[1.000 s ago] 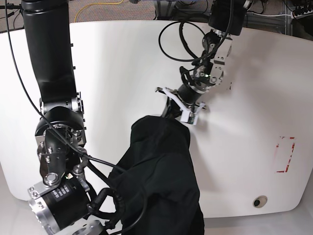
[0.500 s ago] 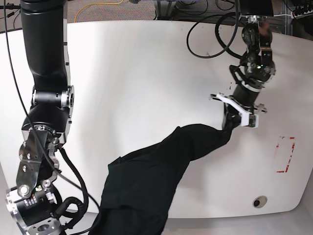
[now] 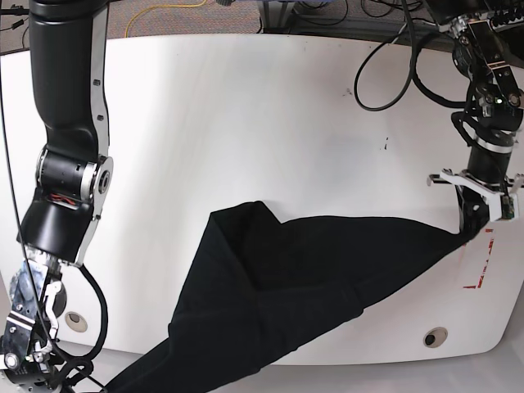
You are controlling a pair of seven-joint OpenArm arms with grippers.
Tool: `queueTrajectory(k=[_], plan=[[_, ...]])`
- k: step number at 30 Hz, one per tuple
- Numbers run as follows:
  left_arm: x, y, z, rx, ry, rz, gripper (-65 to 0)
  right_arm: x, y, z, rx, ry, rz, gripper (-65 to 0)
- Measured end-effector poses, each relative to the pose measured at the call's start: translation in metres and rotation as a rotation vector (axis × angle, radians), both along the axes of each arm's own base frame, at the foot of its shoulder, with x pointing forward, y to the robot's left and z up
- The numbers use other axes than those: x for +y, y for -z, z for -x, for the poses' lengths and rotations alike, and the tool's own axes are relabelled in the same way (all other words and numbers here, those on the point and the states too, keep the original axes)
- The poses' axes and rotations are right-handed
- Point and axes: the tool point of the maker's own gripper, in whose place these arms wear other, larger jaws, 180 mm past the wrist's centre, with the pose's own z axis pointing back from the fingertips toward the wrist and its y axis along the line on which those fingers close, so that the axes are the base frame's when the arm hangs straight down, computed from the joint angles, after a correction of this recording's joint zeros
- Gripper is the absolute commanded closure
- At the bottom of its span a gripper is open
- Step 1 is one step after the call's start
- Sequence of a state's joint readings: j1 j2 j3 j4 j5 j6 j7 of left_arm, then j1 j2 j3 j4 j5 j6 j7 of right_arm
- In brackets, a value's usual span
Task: Fold the T-shirt properly
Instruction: 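Stretch the shirt between both grippers and lay it along the table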
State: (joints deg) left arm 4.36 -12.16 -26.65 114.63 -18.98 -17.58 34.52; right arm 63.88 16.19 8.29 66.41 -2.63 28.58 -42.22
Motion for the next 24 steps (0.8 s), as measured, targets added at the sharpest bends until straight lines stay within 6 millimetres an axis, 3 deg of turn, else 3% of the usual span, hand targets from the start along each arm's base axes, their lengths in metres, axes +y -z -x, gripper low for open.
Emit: queueTrajectory(k=[3,8,15,20,24], plan=[[0.015,-0.024,-0.007,-0.027,0.001,-0.034,0.0,-0.007,0.01,-0.007,0.041,0.008,-0.067,-0.2],[0.044,-0.06,-0.012,-0.069,-0.062,-0.049,0.0,-0.032,0.028,-0.002,0.072,0.027,-0.117,-0.2],[0.047,-0.089,-0.023,-0.079,-0.048,-0.093,0.0,-0.065,0.079,0.011,0.201,0.114,-0.148,-0.2],[0.049,-0.1,-0.028,-0.081,-0.059,-0.095,0.0,-0.063,0.113,0.017,0.268,0.117,-0.152,-0.2],[0.046,-0.114,-0.035,-0.104,-0.058,-0.117,0.0,-0.058,0.119,0.019,0.277,0.11,-0.148,-0.2]])
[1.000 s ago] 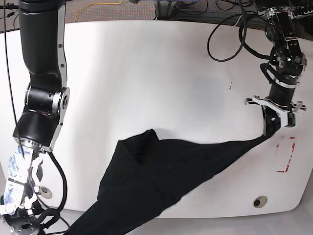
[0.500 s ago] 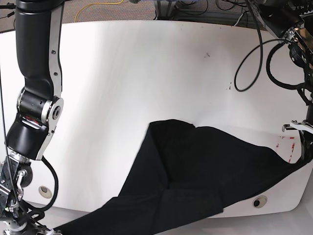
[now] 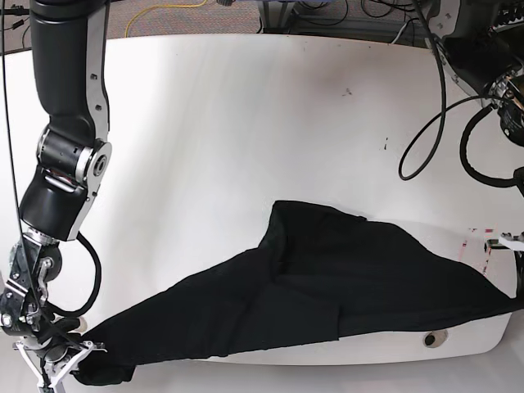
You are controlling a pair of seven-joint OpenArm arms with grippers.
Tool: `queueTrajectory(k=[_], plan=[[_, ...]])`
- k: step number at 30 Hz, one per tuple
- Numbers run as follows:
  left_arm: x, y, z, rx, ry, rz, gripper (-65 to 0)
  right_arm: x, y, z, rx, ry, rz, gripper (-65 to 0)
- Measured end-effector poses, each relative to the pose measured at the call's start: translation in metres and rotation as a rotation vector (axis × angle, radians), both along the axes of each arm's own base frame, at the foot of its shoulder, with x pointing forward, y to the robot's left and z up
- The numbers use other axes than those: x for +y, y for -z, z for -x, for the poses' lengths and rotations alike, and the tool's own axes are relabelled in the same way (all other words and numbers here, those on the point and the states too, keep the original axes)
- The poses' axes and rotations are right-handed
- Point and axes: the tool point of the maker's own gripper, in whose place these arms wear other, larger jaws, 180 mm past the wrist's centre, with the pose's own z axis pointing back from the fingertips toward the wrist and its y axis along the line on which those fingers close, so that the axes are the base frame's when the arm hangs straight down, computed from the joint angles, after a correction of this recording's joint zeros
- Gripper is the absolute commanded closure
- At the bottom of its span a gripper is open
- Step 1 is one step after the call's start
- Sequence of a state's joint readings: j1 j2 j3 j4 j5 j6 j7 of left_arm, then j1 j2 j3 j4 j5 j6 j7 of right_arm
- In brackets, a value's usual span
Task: Fold the T-shirt properly
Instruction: 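Stretch the shirt between both grippers and lay it along the table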
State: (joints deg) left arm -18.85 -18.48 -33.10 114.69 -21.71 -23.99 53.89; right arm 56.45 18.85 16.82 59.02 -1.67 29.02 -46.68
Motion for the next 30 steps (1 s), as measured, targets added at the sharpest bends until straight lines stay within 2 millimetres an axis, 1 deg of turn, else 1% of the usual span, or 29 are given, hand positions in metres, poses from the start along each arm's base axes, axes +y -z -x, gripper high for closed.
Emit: queueTrajectory(k=[2,5,9,12,14,16,17,20,23,24,26,27,28,29,30], plan=[[-0.004,-0.012,-0.005,-0.021,0.015,-0.021,0.0,0.0,-0.006,0.001,-0.018,0.001,0.007,-0.2],[-0.008,-0.029,-0.009,-0.058,0.028,-0.038,0.0,-0.002,-0.02,0.002,-0.054,0.008,0.031,-0.2],[-0.008,-0.049,-0.012,-0.104,0.032,-0.059,0.0,-0.005,-0.043,0.004,-0.109,0.017,0.059,-0.2],[-0.01,-0.063,-0.013,-0.131,0.037,-0.079,0.0,-0.005,-0.054,0.005,-0.13,0.019,0.065,-0.2],[-0.011,-0.065,-0.014,-0.136,0.039,-0.081,0.0,-0.005,-0.058,0.006,-0.137,0.02,0.069,-0.2],[-0.01,-0.062,-0.014,-0.12,0.034,-0.076,0.0,-0.005,-0.058,0.007,-0.138,0.022,0.074,-0.2],[-0.009,-0.059,-0.015,-0.104,0.031,-0.075,0.0,-0.006,-0.055,0.009,-0.135,0.022,0.076,-0.2],[-0.008,-0.053,-0.015,-0.079,0.027,-0.069,0.0,-0.009,-0.037,0.015,-0.11,0.022,0.079,-0.2],[-0.01,-0.046,-0.014,-0.065,0.037,-0.07,0.0,-0.014,-0.007,0.025,-0.054,0.026,0.092,-0.2],[-0.012,-0.04,-0.013,-0.056,0.049,-0.067,0.0,-0.014,0.007,0.031,-0.03,0.023,0.094,-0.2],[-0.012,-0.021,-0.01,-0.007,0.05,-0.068,0.0,-0.014,0.032,0.043,0.01,0.013,0.079,-0.2],[-0.01,-0.009,-0.008,0.027,0.045,-0.063,0.0,-0.013,0.043,0.05,0.016,0.009,0.056,-0.2],[-0.009,-0.001,-0.006,0.049,0.041,-0.061,0.0,-0.013,0.049,0.054,0.024,0.009,0.049,-0.2],[-0.007,0.014,-0.003,0.09,0.037,-0.054,0.0,-0.015,0.063,0.064,0.038,0.012,0.033,-0.2],[-0.007,0.021,-0.001,0.109,0.038,-0.052,0.0,-0.016,0.071,0.069,0.051,0.012,0.031,-0.2]])
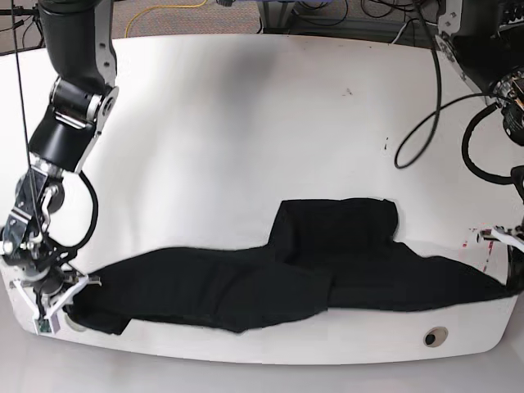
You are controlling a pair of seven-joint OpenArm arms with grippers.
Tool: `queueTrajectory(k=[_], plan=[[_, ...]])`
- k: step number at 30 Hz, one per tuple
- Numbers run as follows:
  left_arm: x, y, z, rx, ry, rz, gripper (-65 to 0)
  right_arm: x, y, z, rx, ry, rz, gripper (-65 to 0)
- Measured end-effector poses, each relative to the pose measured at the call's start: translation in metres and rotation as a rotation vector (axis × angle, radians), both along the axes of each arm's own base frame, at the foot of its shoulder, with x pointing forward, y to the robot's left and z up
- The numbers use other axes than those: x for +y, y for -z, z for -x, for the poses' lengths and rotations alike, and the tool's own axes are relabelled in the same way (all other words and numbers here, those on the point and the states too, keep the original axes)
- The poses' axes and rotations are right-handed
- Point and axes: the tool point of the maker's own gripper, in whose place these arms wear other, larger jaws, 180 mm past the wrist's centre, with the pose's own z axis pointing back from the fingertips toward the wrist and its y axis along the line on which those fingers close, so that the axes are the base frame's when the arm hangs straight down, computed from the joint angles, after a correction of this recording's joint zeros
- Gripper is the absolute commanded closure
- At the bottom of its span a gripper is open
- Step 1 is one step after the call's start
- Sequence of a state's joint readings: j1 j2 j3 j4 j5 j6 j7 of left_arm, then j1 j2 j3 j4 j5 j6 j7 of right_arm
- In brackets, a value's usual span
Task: Fold the T-shirt properly
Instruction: 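Stretch the shirt between both grippers and lay it along the table, then drag the held shirt edge with both grippers away from the table edge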
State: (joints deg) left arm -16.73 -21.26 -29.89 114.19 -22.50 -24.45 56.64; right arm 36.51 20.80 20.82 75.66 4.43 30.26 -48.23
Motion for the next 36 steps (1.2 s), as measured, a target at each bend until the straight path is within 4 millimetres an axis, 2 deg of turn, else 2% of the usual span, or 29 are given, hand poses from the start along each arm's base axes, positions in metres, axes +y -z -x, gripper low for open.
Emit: queueTrajectory(k=[3,9,13,16,21,24,28,31,33,34,35,36], plan=[[0.003,0.029,0.013,0.071,0.011,-0.014,0.0,-0.002,0.025,0.021,0.036,0.015,-0.007,-0.2],[0.013,0.089,0.047,0.22,-0.023,0.006,0.0,0.007,0.073,0.061,0.102,0.002,-0.032,-0.2],[0.011,0.133,0.078,0.345,-0.017,0.012,0.0,0.014,0.11,0.095,0.165,0.022,-0.074,-0.2],[0.01,0.169,0.109,0.467,-0.016,0.009,0.0,0.019,0.139,0.125,0.232,0.035,-0.094,-0.2],[0.008,0.204,0.15,0.607,0.007,-0.002,0.0,0.028,0.172,0.165,0.314,0.053,-0.108,-0.2],[0.009,0.219,0.173,0.684,0.011,-0.012,0.0,0.032,0.184,0.184,0.344,0.057,-0.118,-0.2],[0.009,0.23,0.192,0.74,0.018,-0.018,0.0,0.038,0.191,0.201,0.363,0.056,-0.117,-0.8],[0.014,0.231,0.201,0.756,0.008,-0.021,0.0,0.044,0.195,0.211,0.37,0.054,-0.123,-7.6],[0.019,0.229,0.204,0.756,-0.004,-0.027,0.0,0.048,0.199,0.218,0.383,0.053,-0.127,-18.2],[0.022,0.228,0.205,0.757,-0.014,-0.03,0.0,0.051,0.201,0.222,0.388,0.052,-0.13,-20.6],[0.023,0.228,0.206,0.758,-0.017,-0.033,0.0,0.052,0.202,0.225,0.394,0.052,-0.132,-28.9],[0.025,0.227,0.206,0.76,-0.017,-0.04,0.0,0.056,0.204,0.229,0.401,0.054,-0.134,-32.5]])
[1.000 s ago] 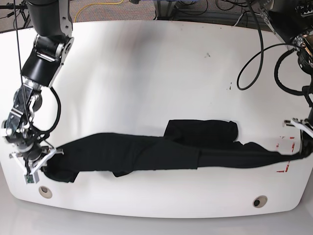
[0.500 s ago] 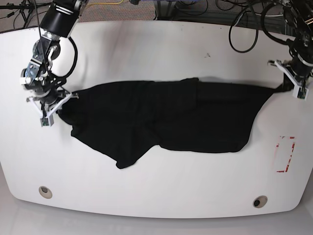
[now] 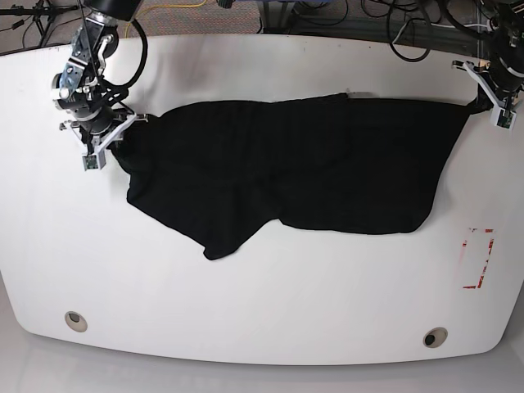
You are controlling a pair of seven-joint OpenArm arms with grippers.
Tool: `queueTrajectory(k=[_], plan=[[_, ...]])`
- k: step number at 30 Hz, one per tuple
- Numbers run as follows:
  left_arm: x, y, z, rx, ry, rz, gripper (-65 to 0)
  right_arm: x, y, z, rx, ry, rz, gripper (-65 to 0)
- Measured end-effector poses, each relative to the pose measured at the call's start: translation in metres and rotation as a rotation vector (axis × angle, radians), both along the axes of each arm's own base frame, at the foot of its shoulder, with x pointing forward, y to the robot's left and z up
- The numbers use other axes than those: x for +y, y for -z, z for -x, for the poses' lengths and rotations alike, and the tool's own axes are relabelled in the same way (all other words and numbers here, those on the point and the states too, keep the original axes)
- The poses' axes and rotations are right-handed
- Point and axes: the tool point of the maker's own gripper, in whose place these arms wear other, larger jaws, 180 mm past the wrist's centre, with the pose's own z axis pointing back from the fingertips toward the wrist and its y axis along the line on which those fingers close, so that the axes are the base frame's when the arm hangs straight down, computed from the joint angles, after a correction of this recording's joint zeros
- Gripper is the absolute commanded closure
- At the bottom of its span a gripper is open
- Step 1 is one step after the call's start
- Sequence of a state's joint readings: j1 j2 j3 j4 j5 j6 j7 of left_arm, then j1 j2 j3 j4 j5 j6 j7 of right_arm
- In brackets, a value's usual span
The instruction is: Fold the T-shirt properly
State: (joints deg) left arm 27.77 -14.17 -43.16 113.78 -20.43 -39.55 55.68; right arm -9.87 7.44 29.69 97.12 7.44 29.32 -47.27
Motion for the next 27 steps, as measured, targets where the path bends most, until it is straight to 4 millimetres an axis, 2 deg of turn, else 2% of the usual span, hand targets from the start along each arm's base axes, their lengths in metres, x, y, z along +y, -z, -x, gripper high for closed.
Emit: queueTrajectory(k=[4,7,12,18,23,27], plan=[[0.003,-0.002,0.0,-0.008,-0.003,-0.004,0.0,0.008,0.0,0.004,-0.004,0.003,-0.017,-48.4],[0.005,-0.003,0.001,-0.008,-0.009,-0.006,0.0,0.009,-0.005,0.002,-0.017,-0.003,-0.011,-54.1],[0.005,-0.003,0.001,-0.008,-0.009,-0.008,0.0,0.01,-0.024,-0.006,-0.072,-0.014,0.014,-55.0],[0.005,-0.003,0.001,-0.008,-0.009,-0.007,0.0,0.026,-0.052,-0.025,-0.163,-0.046,0.02,-55.0],[0.005,-0.004,0.001,-0.009,-0.007,-0.009,0.0,0.04,-0.06,-0.054,-0.206,-0.088,-0.009,-54.9],[0.004,-0.003,0.001,-0.008,-0.005,-0.008,0.0,0.038,-0.057,-0.075,-0.212,-0.082,-0.037,-54.9]])
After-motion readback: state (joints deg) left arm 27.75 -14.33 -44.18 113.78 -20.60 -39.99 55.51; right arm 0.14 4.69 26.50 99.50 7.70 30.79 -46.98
